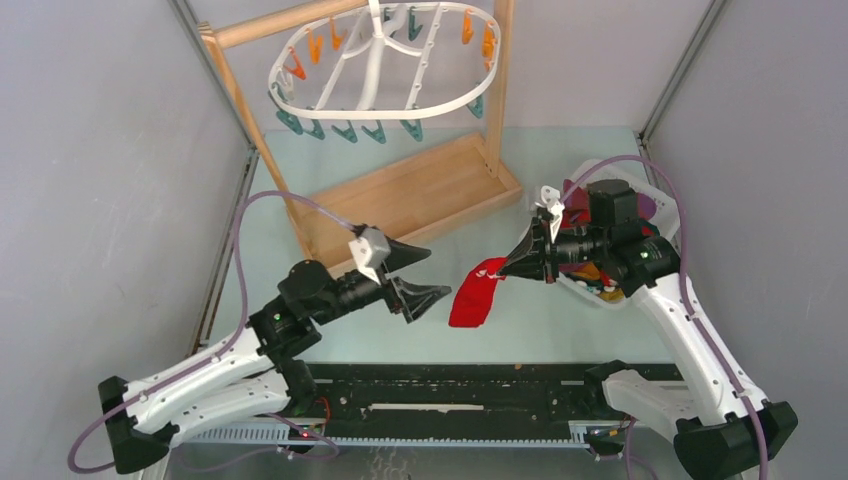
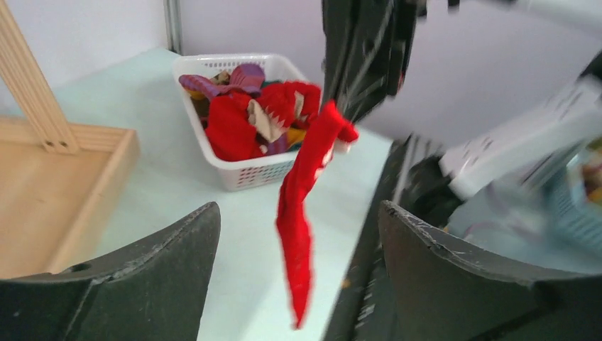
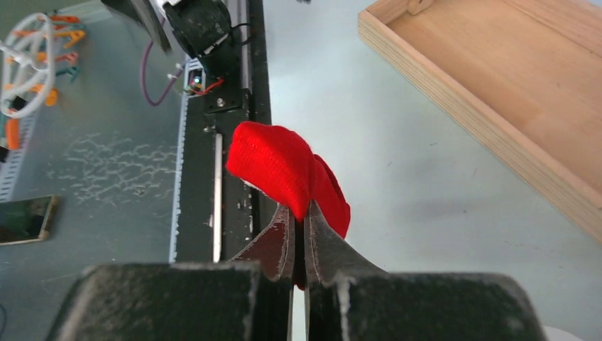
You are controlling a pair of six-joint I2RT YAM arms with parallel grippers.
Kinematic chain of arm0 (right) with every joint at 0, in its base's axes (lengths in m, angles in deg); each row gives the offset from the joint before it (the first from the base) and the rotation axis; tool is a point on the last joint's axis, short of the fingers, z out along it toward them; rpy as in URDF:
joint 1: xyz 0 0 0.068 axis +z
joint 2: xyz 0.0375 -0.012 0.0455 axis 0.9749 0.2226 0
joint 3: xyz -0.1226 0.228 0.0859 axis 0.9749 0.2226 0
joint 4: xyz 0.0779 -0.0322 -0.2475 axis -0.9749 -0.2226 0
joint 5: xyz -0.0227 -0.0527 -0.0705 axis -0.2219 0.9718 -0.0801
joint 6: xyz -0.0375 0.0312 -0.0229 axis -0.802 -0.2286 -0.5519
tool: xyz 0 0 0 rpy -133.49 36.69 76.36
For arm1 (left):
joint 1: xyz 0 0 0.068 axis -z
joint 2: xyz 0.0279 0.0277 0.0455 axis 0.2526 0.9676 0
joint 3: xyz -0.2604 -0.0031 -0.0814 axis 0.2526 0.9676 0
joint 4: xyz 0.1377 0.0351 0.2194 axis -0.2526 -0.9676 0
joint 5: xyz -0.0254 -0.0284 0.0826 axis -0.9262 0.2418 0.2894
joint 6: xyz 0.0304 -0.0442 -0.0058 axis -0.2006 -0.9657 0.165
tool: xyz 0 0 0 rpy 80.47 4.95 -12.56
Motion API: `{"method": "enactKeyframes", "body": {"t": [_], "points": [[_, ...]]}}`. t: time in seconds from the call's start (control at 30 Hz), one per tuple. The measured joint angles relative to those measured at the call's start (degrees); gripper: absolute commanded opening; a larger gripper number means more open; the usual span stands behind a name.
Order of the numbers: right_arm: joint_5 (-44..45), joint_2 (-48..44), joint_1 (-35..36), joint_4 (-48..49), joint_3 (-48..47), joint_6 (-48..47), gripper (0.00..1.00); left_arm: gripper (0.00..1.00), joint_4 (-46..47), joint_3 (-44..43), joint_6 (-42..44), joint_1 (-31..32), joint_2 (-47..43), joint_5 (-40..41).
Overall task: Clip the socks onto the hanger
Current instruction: Pick up the sock from the bin.
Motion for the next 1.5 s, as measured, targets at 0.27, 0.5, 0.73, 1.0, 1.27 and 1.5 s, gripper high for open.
{"method": "enactKeyframes", "body": {"t": [0.27,0.5,0.73,1.0,1.27,1.5], "points": [[-6.1,1.3,-2.8,-3.8,-1.4,0.1,0.05,0.82,-5.6,-7.1,25.7,3.0,12.0,-4.7],[-7.5,1.2,-3.3,-5.3,-1.4,-0.3,0.05,0.70,-7.1,-10.1,29.7,4.9,16.8,-7.5],[-8.1,2.3,-3.1,-5.9,-1.4,-1.3,0.06,0.59,-4.0,-10.6,27.9,5.6,19.4,-8.8],[-8.4,2.5,-2.2,-7.3,-1.4,-3.2,0.07,0.11,-2.2,-10.6,24.6,6.0,22.5,-9.1],[-8.7,2.4,-2.5,-8.3,-1.4,-4.8,0.65,0.00,0.7,-10.4,20.8,6.1,22.0,-9.9],[-8.4,-1.1,-3.8,-8.7,-1.4,-9.9,0.82,0.00,6.8,-7.7,13.4,5.5,17.8,-12.3]]}}
